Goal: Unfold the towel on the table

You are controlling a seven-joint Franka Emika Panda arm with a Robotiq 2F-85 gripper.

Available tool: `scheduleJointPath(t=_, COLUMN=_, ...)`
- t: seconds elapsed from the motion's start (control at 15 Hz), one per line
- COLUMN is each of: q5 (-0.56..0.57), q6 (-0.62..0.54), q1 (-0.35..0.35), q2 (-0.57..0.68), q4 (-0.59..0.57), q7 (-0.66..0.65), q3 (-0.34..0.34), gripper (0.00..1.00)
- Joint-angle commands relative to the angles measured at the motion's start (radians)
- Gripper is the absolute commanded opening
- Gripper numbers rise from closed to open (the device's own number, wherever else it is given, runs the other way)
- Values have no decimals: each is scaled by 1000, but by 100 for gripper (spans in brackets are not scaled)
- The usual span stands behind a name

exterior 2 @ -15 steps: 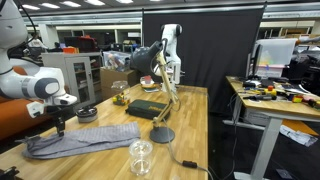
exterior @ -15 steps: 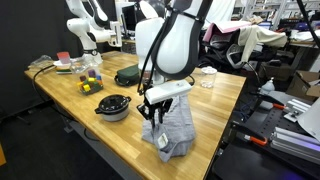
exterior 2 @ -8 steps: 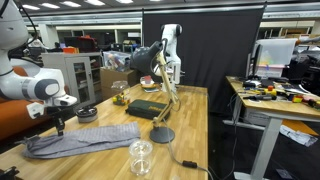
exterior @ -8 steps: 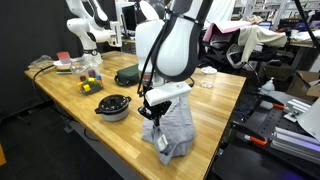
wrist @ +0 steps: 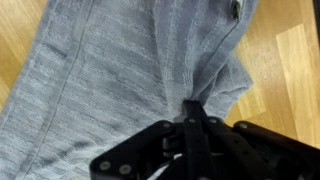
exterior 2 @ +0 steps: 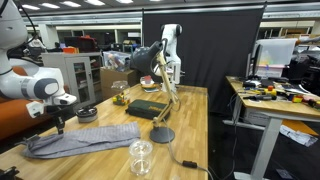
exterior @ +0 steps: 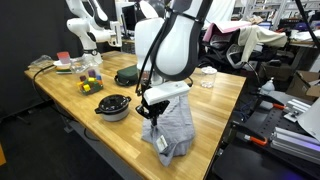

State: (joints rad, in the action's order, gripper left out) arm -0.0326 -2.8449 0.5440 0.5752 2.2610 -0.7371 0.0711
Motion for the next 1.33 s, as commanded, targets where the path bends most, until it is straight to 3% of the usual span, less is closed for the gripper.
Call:
scheduleJointPath(t=0.0, q5=-2, q6=-28, q1=-2, q2=-45, q4=30, q7=35, q3=8, gripper=0)
scheduleJointPath(t=0.33, q5=-8, q6=-26, q1=-19, q2=-99, q4=53, q7=103, q3=52, gripper=0)
scheduleJointPath(t=0.8, q5=-72, q6=47, q1=-137, q2=-63, q4=45, q7=469, q3=295, gripper=0)
scheduleJointPath(t=1.13, q5=-86, q6=168, q1=-223, q2=-26, q4=54, q7=730, q3=399, gripper=0)
scheduleJointPath(t=1.2, q5=-84, q6=202, q1=-239, q2=-19, q4=51, q7=781, q3=412, gripper=26)
scheduleJointPath(t=1.27, q5=-85, q6=242, q1=-255, q2=-11, q4=45, q7=829, q3=423, gripper=28)
